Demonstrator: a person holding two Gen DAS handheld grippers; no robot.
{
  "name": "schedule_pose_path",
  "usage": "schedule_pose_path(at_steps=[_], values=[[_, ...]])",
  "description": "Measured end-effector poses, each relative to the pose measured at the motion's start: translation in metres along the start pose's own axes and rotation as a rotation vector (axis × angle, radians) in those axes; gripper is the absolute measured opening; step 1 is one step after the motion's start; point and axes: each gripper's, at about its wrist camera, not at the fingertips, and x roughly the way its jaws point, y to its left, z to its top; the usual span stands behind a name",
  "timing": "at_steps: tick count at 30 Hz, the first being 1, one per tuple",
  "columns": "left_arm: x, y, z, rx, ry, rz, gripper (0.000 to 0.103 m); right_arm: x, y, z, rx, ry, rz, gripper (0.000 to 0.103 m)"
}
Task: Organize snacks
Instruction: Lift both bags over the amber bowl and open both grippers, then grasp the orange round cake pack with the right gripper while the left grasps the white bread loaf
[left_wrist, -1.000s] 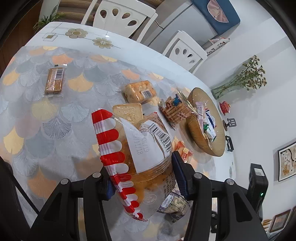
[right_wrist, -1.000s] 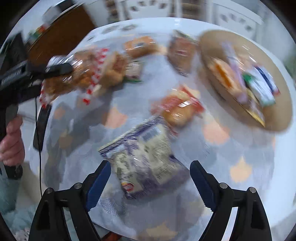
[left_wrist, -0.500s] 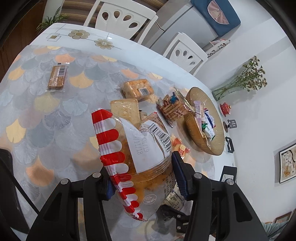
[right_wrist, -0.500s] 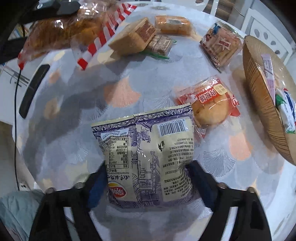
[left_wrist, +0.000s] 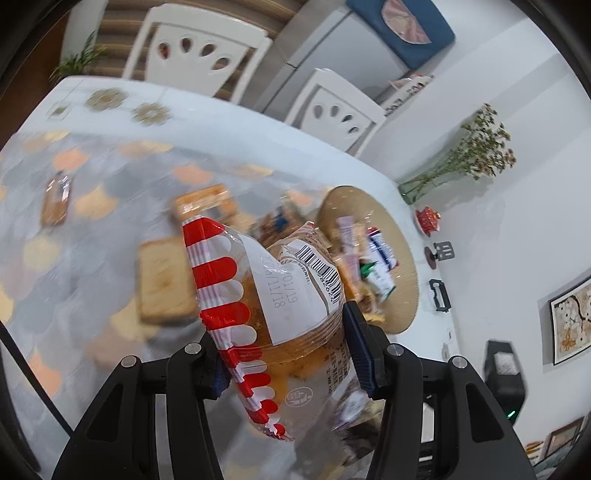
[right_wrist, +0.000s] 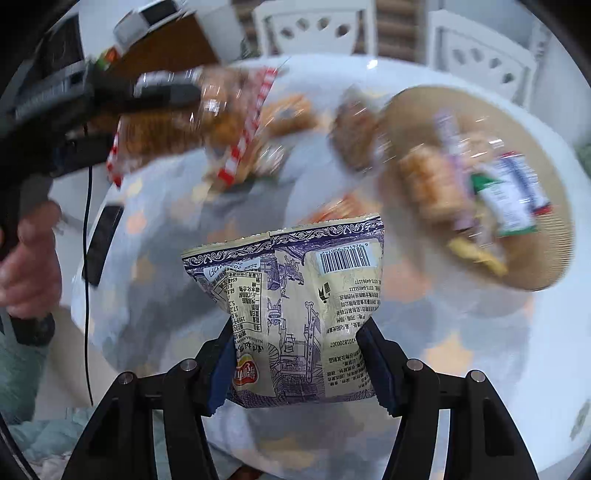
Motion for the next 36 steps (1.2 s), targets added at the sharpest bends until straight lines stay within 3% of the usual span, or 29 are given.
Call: schedule_pose_path(at_steps=[9, 17, 21, 23, 26, 31, 36], values=[[0.049, -0.073, 0.030, 0.112, 0.042, -0.042, 0.050, -0.075, -0.089, 0.029, 0.167, -0.154, -0.107, 0.061], [0.100, -0.109, 0.040, 0.142, 0.095, -0.052, 0.050, -0.099, -0.162, 0.053, 0.316, -0.213, -0.127, 0.061], [0.120, -0.122, 0.045, 0.159, 0.115, -0.056, 0.050, -0.099, -0.179, 0.075, 0.332, -0.237, -0.116, 0.061], [0.130, -0.129, 0.049, 0.169, 0.117, -0.056, 0.056, -0.097, -0.183, 0.087, 0.337, -0.254, -0.122, 0.063], [0.146, -0.131, 0.052, 0.172, 0.130, 0.018, 0.081, -0.086, -0.194, 0.103, 0.344, -0.235, -0.110, 0.066], [0.147, -0.113, 0.048, 0.143, 0.154, 0.085, 0.081, -0.077, -0.204, 0.104, 0.346, -0.212, -0.101, 0.066], [0.123, -0.091, 0.041, 0.095, 0.125, 0.093, 0.081, -0.069, -0.205, 0.093, 0.363, -0.188, -0.084, 0.066]])
